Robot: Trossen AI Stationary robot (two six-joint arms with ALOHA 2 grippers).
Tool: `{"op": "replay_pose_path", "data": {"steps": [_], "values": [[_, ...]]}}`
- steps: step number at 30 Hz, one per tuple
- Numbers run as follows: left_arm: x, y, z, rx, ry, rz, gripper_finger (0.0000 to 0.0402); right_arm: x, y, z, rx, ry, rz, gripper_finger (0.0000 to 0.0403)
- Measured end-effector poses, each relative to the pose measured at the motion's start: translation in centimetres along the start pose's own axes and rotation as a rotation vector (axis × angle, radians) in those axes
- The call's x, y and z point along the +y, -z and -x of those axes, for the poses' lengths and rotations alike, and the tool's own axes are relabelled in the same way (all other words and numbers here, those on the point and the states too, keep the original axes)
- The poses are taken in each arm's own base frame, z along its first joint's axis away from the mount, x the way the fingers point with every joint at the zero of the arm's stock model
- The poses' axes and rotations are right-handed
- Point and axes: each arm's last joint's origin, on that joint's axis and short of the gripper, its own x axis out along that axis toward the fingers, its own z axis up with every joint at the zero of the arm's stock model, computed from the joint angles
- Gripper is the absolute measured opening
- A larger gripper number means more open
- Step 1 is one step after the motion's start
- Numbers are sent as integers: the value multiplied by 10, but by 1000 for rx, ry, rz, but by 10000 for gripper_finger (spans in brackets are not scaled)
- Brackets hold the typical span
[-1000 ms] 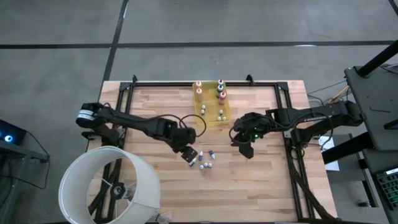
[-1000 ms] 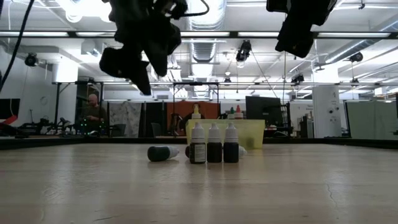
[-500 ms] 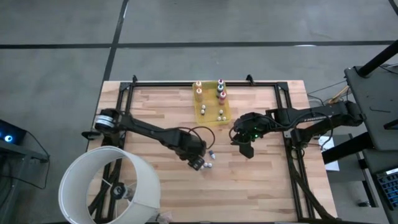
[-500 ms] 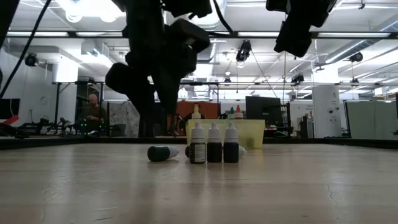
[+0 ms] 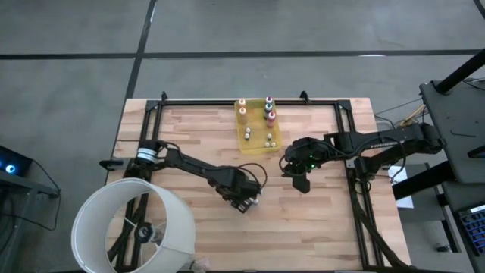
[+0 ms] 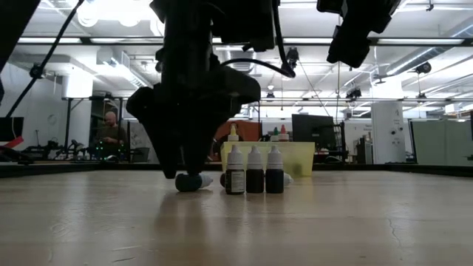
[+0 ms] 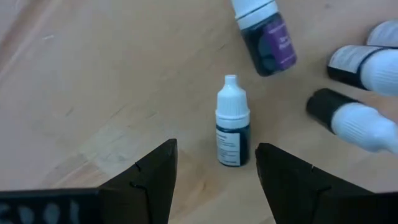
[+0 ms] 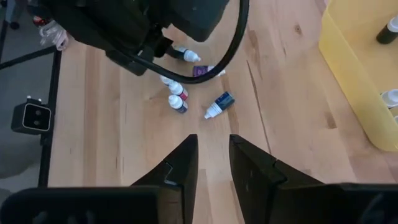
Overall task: Pick & Place food coloring
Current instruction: Put the small green food coloring bottle into the yellow bin
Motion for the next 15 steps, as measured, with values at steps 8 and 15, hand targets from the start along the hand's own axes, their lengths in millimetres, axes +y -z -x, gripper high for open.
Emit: {"op": "replay_pose_path", "data": {"steps": [8,15], "values": [[-1,1,-1,-18,0,-6,190,-1,1,0,15,6,4,72],[-2,-1,-11,-20,-19,-18,190,-1,1,0,15,6,4,79]]}}
